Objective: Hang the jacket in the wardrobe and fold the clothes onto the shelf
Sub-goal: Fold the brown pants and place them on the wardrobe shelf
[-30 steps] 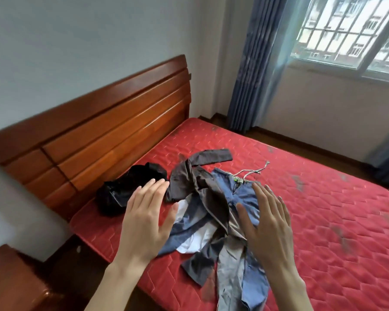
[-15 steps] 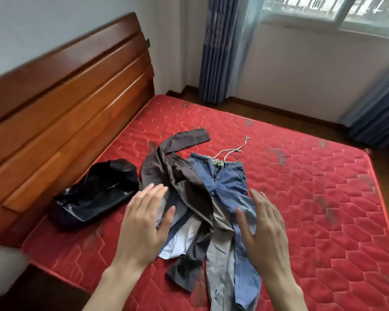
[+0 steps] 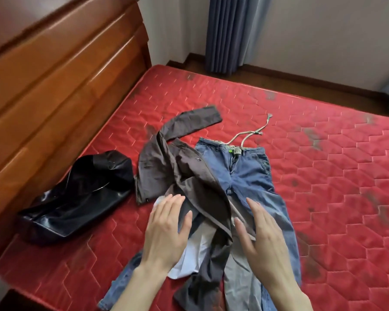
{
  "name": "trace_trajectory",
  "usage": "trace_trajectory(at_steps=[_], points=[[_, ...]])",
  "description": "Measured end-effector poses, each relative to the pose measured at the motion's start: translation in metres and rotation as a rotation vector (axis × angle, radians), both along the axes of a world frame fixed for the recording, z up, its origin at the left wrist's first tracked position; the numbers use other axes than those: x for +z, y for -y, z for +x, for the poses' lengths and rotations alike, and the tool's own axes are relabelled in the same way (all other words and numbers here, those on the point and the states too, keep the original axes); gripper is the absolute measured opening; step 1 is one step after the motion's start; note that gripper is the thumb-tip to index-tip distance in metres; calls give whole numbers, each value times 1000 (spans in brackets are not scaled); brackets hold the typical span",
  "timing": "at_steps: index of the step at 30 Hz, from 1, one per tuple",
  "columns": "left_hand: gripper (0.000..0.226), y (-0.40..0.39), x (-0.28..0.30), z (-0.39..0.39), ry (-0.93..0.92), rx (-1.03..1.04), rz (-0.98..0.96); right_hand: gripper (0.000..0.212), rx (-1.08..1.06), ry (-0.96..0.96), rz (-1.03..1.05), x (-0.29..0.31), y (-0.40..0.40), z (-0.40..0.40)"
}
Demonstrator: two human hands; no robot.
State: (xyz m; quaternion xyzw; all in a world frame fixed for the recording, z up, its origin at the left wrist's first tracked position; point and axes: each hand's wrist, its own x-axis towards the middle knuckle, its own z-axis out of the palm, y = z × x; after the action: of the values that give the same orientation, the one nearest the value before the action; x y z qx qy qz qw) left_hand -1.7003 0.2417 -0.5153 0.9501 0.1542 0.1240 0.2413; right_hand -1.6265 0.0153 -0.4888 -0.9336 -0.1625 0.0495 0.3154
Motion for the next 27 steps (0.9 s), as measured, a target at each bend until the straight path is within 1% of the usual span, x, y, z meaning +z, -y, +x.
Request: trace_trajectory(at_steps=[4, 11, 16, 21, 22, 23, 25, 26, 27], points=[[50, -25, -65, 33, -56, 5, 23, 59, 11, -8, -48, -61, -33, 29], [48, -69, -158, 78, -64, -4, 112, 60, 11, 11, -93, -154, -88, 81], [50, -96, -211, 109, -34, -37, 195, 60, 16, 81, -165, -207, -139, 127], [51, -113, -248, 130, -61, -100, 264, 66, -88, 54, -284, -247, -202, 177], [51, -116, -254, 131, -68, -108, 272, 63, -120, 0, -306, -254, -211, 184], [51, -119, -259, 132, -72, -114, 280, 54, -164, -95, -284, -257, -217, 191], [51, -122, -265, 132, -72, -123, 290, 27, -237, -225, -195, -266, -220, 195], [51, -123, -267, 133, -73, -132, 294, 21, -251, -201, -182, -268, -218, 194], [50, -124, -267, 133, -76, -144, 301, 21, -248, -113, -197, -271, -215, 194]])
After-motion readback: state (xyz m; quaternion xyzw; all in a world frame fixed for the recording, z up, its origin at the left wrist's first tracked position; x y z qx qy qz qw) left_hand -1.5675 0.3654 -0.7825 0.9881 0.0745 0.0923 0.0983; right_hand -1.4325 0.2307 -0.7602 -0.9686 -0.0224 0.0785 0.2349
